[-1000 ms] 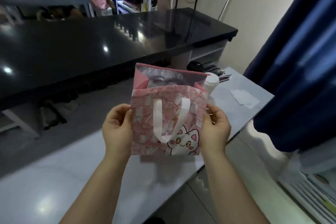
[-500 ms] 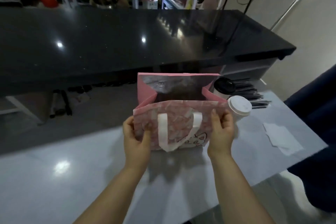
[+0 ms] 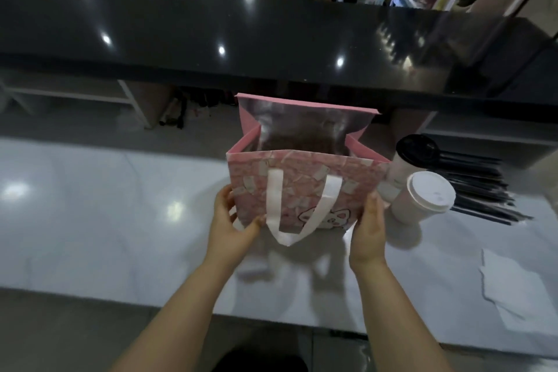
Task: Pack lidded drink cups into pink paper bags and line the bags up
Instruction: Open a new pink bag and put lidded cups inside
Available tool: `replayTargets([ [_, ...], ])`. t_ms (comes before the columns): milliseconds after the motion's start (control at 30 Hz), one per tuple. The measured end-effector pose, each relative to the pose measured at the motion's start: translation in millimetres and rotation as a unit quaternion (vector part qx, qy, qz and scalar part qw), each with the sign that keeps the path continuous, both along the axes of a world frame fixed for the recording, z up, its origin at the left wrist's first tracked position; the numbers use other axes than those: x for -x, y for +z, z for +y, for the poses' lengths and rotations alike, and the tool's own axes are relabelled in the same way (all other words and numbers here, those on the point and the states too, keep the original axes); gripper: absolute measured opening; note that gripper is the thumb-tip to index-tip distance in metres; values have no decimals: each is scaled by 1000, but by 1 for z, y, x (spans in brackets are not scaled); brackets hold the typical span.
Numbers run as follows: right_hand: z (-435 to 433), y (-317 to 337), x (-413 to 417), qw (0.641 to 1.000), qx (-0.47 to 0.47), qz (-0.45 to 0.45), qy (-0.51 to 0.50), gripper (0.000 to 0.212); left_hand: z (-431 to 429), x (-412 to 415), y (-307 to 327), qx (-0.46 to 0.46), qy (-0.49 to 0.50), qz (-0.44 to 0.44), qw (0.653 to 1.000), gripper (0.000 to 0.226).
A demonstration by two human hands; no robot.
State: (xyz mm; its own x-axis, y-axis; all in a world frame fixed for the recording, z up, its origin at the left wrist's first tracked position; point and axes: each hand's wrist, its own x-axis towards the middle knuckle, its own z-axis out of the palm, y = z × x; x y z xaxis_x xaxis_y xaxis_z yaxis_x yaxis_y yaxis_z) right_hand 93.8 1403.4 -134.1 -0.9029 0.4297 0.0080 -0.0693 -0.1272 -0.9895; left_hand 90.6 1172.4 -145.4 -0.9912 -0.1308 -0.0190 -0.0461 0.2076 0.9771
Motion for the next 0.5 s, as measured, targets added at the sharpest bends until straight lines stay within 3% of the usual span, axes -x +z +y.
replayTargets([
  [200, 19, 5, -9, 997, -72, -5, 4, 37, -14, 5, 21, 144, -24, 54, 988, 64],
  [300, 7, 6, -21, 991, -132, -35, 20, 59, -20, -6, 12, 172, -7, 51, 984, 63],
  [400, -5, -1, -42, 981, -172, -85, -12, 84, -21, -29, -4, 145, 20, 16, 989, 69],
  [500, 0, -7, -67, 965, -231, -118, -28, 82, -24, -47, -18, 148, 20, 14, 989, 64],
])
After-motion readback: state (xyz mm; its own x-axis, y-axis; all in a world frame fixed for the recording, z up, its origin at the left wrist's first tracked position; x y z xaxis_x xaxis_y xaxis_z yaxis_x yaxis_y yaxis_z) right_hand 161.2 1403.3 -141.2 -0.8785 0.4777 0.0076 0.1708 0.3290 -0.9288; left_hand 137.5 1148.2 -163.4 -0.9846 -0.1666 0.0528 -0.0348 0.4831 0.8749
